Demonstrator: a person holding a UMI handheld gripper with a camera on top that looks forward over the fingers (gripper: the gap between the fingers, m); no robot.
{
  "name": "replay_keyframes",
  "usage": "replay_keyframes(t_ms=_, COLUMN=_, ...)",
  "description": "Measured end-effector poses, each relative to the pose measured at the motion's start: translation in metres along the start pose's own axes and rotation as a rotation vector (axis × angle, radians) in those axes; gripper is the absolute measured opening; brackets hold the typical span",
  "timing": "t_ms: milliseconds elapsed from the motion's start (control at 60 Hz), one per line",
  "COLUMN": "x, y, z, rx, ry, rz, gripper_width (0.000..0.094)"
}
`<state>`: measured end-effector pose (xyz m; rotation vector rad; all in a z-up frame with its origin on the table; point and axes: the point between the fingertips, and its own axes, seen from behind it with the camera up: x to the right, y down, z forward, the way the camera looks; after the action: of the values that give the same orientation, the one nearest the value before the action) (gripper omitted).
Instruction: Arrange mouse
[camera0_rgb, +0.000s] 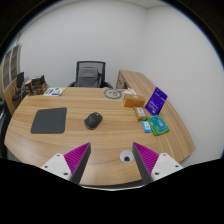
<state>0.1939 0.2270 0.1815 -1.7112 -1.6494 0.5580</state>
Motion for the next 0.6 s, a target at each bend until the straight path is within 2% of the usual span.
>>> replay_keyframes(t_ms=600, x=-0.101, y=-0.022, z=0.116, rx=-0.022, ry=-0.124, rz=0.032, gripper_width=0.0857)
